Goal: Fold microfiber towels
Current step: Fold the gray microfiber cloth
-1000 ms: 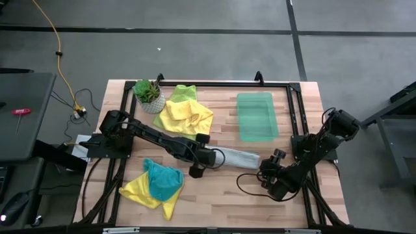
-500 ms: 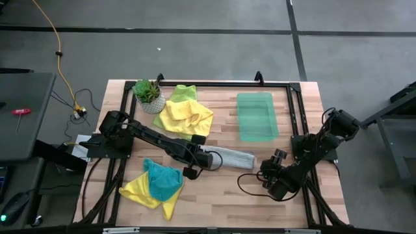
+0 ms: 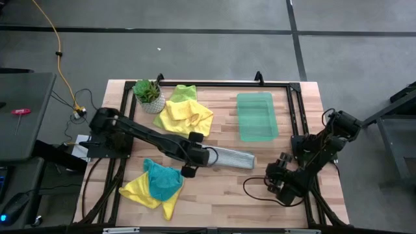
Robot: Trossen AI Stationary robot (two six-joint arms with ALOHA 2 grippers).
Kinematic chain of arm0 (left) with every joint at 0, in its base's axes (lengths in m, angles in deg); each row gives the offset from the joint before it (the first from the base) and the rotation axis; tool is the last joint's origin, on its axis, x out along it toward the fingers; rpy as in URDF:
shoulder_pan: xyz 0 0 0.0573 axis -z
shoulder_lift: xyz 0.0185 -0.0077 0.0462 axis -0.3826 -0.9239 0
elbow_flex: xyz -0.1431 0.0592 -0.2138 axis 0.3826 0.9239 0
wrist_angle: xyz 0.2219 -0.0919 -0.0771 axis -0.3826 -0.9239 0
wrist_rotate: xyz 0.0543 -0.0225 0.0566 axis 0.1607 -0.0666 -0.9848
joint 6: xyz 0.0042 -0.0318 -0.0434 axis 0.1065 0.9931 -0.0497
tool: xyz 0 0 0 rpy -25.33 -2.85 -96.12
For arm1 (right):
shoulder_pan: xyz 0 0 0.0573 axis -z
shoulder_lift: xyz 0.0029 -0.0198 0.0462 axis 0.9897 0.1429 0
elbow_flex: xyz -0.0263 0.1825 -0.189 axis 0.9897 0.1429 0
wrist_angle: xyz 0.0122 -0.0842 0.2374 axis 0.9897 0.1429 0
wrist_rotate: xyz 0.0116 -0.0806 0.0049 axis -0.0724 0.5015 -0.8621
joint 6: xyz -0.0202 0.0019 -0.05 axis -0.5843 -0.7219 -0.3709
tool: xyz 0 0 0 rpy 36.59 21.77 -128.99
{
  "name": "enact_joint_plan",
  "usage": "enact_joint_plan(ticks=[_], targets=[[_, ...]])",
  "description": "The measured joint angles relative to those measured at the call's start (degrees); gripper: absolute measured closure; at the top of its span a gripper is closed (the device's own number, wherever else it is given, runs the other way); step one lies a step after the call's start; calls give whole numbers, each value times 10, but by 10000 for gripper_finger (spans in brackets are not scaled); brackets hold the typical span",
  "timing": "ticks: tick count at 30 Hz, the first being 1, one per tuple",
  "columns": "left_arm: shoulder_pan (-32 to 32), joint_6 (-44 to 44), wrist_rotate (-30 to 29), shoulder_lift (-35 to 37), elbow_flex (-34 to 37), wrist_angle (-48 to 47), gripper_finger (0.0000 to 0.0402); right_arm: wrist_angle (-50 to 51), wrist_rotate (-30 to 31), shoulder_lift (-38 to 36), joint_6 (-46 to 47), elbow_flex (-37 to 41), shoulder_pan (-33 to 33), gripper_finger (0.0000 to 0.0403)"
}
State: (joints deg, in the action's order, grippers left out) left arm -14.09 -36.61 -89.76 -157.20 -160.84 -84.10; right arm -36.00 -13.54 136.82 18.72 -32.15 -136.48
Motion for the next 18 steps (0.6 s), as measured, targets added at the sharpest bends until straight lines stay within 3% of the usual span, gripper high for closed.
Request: enact_joint_plan(ticks=[4,10,18], targets=[[0,10,23,60,54,99,282,-1,16,0,18,0,-9,215],[0,24,43,151,192,300,284,-9,61,0,32,0,-16,215],[11,41,43,210,345,621,284,-25,217,-1,39,-14,-16,215]])
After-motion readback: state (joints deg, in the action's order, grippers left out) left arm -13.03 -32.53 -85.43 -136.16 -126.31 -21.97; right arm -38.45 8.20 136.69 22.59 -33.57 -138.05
